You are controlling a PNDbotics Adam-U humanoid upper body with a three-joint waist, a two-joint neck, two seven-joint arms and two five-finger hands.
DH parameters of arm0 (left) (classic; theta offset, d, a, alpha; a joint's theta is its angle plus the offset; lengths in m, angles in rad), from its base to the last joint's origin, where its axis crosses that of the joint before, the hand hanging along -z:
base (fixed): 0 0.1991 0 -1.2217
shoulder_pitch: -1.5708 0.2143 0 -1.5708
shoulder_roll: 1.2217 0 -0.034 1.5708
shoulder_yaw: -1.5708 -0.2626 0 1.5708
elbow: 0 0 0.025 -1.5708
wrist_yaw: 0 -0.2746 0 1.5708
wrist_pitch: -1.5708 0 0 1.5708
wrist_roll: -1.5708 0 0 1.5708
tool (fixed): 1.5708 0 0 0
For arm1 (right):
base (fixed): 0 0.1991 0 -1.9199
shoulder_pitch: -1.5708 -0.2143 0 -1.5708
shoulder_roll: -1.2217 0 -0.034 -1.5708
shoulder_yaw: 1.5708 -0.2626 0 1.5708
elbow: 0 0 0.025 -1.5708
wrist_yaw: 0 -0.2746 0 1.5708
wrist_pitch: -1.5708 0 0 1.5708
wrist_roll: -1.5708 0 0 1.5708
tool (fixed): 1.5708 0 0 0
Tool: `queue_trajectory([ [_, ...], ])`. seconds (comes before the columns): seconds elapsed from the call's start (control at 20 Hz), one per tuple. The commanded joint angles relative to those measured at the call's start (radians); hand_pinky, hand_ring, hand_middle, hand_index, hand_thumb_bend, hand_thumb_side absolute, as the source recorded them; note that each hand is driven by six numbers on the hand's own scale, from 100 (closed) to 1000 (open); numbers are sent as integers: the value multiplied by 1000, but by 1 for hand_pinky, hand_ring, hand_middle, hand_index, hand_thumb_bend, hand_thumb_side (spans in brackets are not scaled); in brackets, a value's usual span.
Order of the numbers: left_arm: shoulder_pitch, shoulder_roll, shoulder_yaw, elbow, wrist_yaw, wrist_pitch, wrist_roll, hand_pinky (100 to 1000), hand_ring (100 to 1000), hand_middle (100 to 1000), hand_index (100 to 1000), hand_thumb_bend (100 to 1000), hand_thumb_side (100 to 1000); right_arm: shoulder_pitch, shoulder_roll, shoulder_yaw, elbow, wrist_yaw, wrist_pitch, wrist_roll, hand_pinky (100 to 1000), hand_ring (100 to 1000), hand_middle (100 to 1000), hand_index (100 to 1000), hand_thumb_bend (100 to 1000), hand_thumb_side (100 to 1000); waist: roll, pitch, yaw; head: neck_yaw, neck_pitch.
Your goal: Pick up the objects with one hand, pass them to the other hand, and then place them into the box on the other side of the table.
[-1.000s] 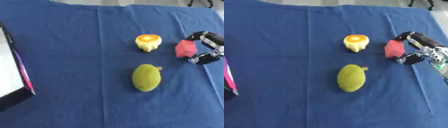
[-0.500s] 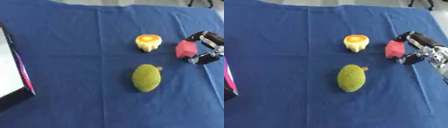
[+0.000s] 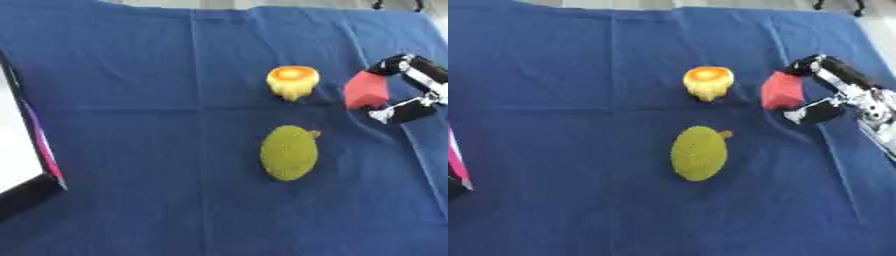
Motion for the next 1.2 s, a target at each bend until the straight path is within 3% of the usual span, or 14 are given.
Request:
queue_trajectory([
  [0.05, -1, 36, 9, -17, -5, -2, 6, 945, 878, 998, 754, 113, 792, 5, -26, -29, -68, -46, -5, -27, 795, 720, 528, 618, 323, 100, 17, -37, -5, 3, 2],
  [0.2, 0, 36, 9, -17, -4, -3, 7, 945, 878, 998, 755, 156, 770, 7, -23, -30, -140, -92, 0, -59, 782, 716, 529, 618, 283, 100, 21, -43, -9, 3, 4],
  [0.25, 0, 36, 8, -17, -3, -3, 7, 944, 878, 998, 755, 115, 788, 2, -24, -28, -163, -107, 3, -72, 780, 716, 529, 618, 275, 100, 22, -45, -10, 3, 6],
  [0.35, -2, 34, 5, -16, -2, -1, 6, 944, 878, 998, 756, 116, 786, -11, -28, -19, -214, -139, 14, -102, 773, 713, 530, 617, 255, 100, 26, -49, -12, 4, 8],
  [0.65, -11, 33, -6, -10, 1, 5, 1, 942, 878, 997, 756, 120, 778, -121, -68, 32, -247, -228, -6, -169, 765, 707, 527, 612, 230, 100, 35, -70, -15, 2, 22],
  [0.9, -23, 39, -19, -6, 3, 6, -3, 938, 877, 995, 758, 124, 762, -239, -73, 96, -248, -306, -12, -159, 758, 705, 529, 612, 184, 100, 42, -93, -24, -2, 42],
  [1.2, -36, 41, -32, -2, 2, 6, -2, 936, 877, 993, 758, 131, 745, -349, -53, 176, -248, -393, 17, -88, 751, 704, 530, 611, 160, 100, 50, -124, -38, 5, 47],
])
